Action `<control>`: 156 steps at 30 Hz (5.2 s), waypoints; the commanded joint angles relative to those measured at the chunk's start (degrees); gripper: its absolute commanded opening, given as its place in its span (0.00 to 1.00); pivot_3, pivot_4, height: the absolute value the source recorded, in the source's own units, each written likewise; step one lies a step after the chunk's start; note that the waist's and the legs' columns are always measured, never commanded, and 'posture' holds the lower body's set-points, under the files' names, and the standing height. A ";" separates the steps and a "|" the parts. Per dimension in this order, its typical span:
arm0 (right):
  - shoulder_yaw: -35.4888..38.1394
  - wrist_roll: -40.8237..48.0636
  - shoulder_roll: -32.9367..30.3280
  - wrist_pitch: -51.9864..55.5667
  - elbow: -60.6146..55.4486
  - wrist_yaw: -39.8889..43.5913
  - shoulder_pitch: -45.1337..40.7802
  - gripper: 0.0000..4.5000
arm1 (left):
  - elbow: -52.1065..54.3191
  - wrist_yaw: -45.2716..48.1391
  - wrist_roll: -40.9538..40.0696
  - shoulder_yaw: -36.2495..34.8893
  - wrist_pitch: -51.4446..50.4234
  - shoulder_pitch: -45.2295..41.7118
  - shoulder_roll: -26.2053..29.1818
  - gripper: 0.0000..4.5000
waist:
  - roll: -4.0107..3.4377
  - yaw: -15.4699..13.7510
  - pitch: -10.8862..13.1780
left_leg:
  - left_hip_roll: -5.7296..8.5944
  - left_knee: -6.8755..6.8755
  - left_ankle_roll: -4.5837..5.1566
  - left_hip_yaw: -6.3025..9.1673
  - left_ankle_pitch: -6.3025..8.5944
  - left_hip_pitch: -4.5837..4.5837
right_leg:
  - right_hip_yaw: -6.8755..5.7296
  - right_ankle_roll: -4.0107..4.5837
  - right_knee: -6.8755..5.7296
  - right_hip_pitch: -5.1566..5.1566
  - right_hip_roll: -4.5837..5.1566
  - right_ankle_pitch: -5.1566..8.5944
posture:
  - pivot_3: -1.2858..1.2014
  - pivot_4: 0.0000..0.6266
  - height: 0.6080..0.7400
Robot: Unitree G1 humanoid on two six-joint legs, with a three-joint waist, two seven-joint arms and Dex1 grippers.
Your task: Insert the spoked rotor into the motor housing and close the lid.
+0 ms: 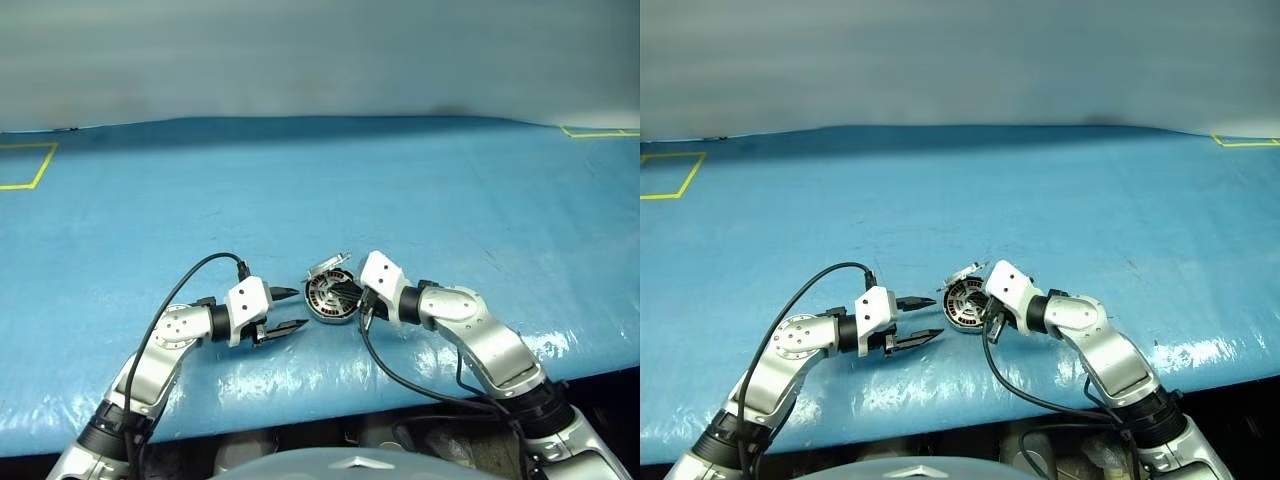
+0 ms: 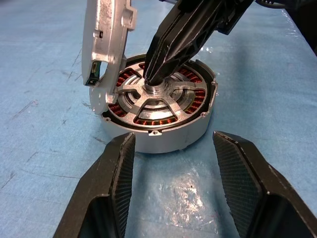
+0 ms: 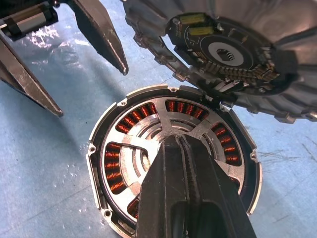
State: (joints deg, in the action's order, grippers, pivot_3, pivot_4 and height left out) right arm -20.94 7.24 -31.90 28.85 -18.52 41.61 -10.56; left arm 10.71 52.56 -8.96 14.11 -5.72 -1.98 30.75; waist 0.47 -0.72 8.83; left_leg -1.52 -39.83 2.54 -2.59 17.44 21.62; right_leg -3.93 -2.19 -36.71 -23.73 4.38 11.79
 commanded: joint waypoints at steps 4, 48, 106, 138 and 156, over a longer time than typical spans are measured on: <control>1.86 2.55 2.37 1.41 1.96 0.06 2.70 0.01 | 1.04 -0.61 -2.78 -2.03 -0.01 -0.33 -1.26 0.59 | 0.12 -0.04 -0.16 | -0.01 0.00 0.00 0.02 0.00 -0.01 | -0.01 0.01 0.00 0.02 0.00 0.00 | 0.52 0.24 1.00; 20.68 19.88 -3.12 8.14 -26.43 -7.70 21.11 0.00 | -20.10 10.34 5.76 12.89 6.13 -23.81 -11.44 0.01 | 0.04 -0.42 0.17 | 0.10 0.00 0.33 -0.05 0.20 0.42 | 0.04 -0.42 0.71 -0.02 -0.02 -0.51 | 0.52 0.24 1.00; 3.83 2.86 4.28 4.42 -0.42 -6.13 6.81 0.67 | 8.20 -1.57 -4.94 -2.94 -7.44 0.29 0.76 0.00 | -0.06 0.03 0.04 | 0.05 -0.06 0.26 -0.16 0.17 0.21 | 0.16 -0.14 0.67 0.10 -0.05 -0.41 | 0.52 0.24 1.00; 9.18 2.46 2.85 -3.76 2.71 -8.39 15.10 0.67 | 8.16 -2.53 -3.44 -1.10 -7.00 0.12 0.13 0.00 | -0.20 -1.70 -1.60 | 0.20 -0.06 0.47 -0.07 0.26 -0.05 | 0.13 -0.31 0.84 0.17 0.21 -0.31 | 0.52 0.24 1.00; 8.69 0.66 11.12 -4.57 6.83 -15.89 8.60 0.67 | 7.24 -2.47 -2.83 -0.46 -5.84 -0.60 -0.27 0.00 | -0.40 -0.66 -1.22 | 0.15 -0.06 0.51 -0.13 0.32 0.02 | 0.14 -0.38 0.85 0.03 0.16 -0.27 | 0.52 0.24 1.00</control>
State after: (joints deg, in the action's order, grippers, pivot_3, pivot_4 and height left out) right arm -12.44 9.31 -21.23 22.25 -14.36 27.51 -2.02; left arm 17.72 50.11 -11.79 13.63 -12.92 -2.03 30.70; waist 0.07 -1.38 7.61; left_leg -1.38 -39.88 3.05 -2.73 17.76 21.64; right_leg -3.79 -2.57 -35.86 -23.71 4.53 11.52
